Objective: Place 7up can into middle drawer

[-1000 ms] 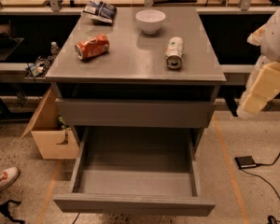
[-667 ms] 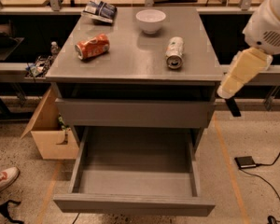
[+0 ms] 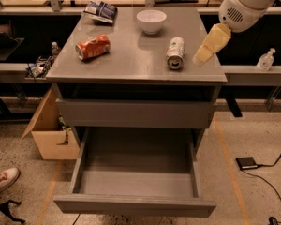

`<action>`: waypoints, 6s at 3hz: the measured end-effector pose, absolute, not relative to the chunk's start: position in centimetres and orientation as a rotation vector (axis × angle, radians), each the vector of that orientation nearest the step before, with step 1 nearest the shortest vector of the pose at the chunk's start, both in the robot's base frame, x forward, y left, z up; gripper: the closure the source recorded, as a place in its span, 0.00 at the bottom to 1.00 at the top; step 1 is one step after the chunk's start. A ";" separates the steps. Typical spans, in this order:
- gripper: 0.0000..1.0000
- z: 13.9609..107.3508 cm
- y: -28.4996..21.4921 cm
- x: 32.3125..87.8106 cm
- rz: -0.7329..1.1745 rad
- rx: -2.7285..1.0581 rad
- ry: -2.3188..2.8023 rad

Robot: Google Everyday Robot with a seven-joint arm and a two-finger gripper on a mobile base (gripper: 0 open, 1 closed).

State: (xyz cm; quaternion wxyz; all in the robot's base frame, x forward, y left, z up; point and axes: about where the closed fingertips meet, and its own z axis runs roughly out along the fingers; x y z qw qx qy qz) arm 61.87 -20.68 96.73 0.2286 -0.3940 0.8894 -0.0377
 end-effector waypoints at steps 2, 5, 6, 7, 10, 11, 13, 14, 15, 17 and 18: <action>0.00 95.7 -18.9 63.7 -0.039 -0.998 2.500; 0.00 91.4 -12.9 70.7 0.007 -0.612 2.731; 0.00 90.3 -12.2 72.3 -0.031 -0.525 2.769; 0.00 89.0 -11.7 73.7 -0.054 -0.468 2.800; 0.47 84.8 -13.5 75.4 -0.016 -0.359 2.871; 0.70 85.7 -13.7 75.0 0.003 -0.393 2.843; 1.00 91.3 -12.7 74.1 0.162 -0.723 2.549; 1.00 91.2 -12.1 74.3 0.148 -0.832 2.500; 1.00 91.1 -12.2 74.3 0.147 -0.832 2.502; 1.00 92.3 -11.8 67.8 0.217 -0.996 2.381; 1.00 91.6 -9.3 61.7 0.290 -1.235 2.288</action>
Offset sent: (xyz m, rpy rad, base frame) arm 0.0419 0.0398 -0.0204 0.1262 0.0748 -0.1456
